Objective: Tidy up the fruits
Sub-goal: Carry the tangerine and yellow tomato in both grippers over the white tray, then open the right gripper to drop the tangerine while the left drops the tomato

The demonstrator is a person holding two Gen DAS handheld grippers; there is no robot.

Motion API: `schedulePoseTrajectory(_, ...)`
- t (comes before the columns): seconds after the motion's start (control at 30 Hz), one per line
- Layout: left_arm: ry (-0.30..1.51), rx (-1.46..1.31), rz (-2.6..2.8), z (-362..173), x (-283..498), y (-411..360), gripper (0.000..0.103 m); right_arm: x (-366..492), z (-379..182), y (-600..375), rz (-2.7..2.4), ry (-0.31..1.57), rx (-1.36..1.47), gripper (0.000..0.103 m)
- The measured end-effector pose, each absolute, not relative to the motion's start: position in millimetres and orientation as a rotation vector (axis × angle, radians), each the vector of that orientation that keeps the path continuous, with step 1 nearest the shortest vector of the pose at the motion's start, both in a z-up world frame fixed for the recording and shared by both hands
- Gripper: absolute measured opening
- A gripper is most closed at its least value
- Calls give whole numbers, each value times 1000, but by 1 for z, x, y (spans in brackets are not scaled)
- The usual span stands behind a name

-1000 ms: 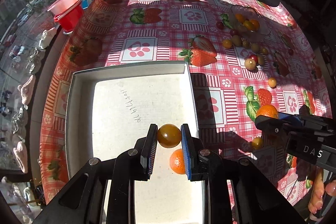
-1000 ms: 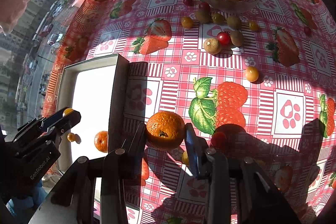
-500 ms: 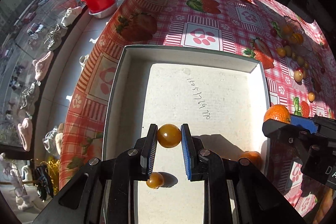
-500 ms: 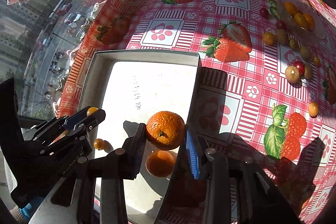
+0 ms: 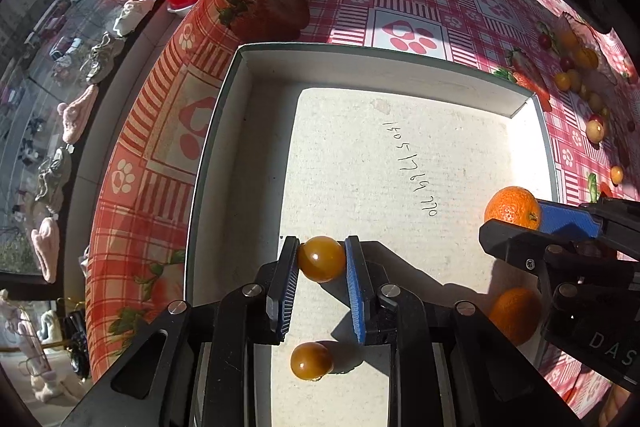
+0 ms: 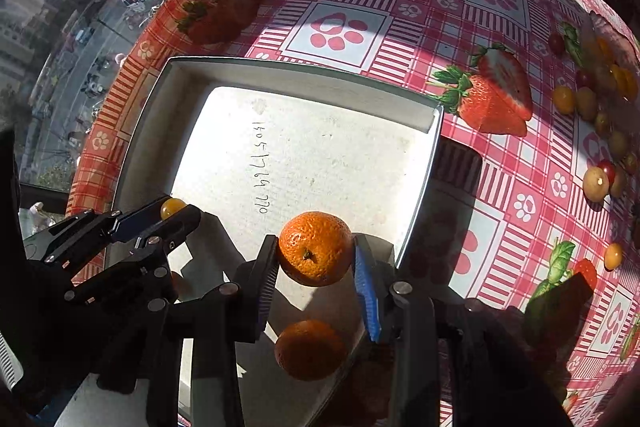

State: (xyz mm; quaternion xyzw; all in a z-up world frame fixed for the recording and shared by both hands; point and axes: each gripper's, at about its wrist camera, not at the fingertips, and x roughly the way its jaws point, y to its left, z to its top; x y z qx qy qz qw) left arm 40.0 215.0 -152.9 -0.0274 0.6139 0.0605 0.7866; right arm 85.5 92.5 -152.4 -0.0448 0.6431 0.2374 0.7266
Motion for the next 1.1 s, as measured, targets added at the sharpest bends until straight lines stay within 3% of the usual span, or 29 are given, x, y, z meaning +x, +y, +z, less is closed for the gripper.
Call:
schedulePoseTrajectory(0.13,1321,-42,127,-153,39,214,27,84,-159,95,524,1437,-100,41)
schedulePoseTrajectory(0.2,1313,-18,162,-153,38,215,67,82,-160,96,528,1441,-94,41)
schedulePoseTrajectory(0.23,1297,-9,184,-152,38,216,71,84,-161,95,524,1437,-85,43)
schedulePoseTrajectory(0.4,1320,-42,177,-156,38,220,71,92,-160,90,558,1442,-18,55)
schedulePoseTrajectory(0.5,1319,-19,178,-154,38,215,71,93,-153,91,599,1429,26,81)
schedulePoseTrajectory(0.53,1318,-15,175,-153,38,213,71,92,-148,92,603,1414,27,85)
schedulePoseTrajectory(1.1,1312,59,52,-124,33,155,71,71,-125,10,401,1356,94,88)
